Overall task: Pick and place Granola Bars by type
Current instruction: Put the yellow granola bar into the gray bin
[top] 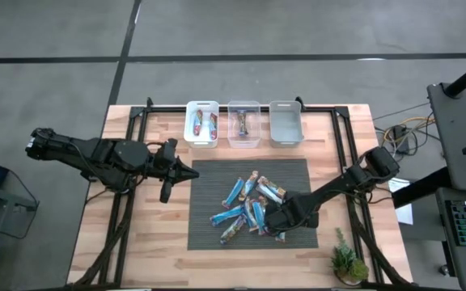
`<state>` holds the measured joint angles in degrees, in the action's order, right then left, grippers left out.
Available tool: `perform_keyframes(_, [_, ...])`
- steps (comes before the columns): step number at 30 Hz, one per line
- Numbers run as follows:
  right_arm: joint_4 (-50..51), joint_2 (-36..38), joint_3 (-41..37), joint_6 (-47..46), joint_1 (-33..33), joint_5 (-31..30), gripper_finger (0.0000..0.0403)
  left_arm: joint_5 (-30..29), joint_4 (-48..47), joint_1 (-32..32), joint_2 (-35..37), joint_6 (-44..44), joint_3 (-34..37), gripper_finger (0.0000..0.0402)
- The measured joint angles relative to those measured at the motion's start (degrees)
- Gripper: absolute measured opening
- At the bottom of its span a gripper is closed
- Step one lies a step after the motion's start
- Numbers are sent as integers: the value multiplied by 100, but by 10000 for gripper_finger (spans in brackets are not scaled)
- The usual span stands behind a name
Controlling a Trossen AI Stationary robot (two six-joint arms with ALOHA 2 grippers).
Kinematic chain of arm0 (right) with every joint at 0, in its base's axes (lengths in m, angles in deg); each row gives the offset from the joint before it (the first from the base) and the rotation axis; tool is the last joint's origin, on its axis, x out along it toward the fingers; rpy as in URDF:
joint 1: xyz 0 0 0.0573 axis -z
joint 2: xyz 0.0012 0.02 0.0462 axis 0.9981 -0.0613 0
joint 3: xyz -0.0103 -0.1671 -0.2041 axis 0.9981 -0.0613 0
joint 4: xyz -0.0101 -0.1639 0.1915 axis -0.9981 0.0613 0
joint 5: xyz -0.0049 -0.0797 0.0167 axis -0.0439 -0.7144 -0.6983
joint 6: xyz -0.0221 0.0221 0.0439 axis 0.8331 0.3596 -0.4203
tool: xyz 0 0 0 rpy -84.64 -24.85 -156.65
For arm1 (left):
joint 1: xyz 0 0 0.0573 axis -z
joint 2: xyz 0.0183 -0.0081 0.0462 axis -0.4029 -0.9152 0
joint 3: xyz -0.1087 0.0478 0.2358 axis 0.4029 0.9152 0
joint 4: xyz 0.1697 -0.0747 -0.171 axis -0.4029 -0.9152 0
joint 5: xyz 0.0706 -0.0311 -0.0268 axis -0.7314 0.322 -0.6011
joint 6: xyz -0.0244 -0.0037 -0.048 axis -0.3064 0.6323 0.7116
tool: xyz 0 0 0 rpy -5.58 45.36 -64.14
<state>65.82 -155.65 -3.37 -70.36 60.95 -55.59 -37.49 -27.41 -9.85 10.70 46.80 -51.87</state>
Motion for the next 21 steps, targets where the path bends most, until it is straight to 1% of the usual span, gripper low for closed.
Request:
perform_keyframes(6, [-116, 0, -60, 0, 7, -7, 202, 0, -2, -1, 1, -30, 0, 0])
perform_keyframes(9, [-140, -2, -62, 0, 5, -7, 191, 0, 0, 0, 1, -32, 0, 0])
perform_keyframes(21, [-227, -11, -60, 22, 4, -9, 101, 0, 0, -1, 0, -28, 0, 0])
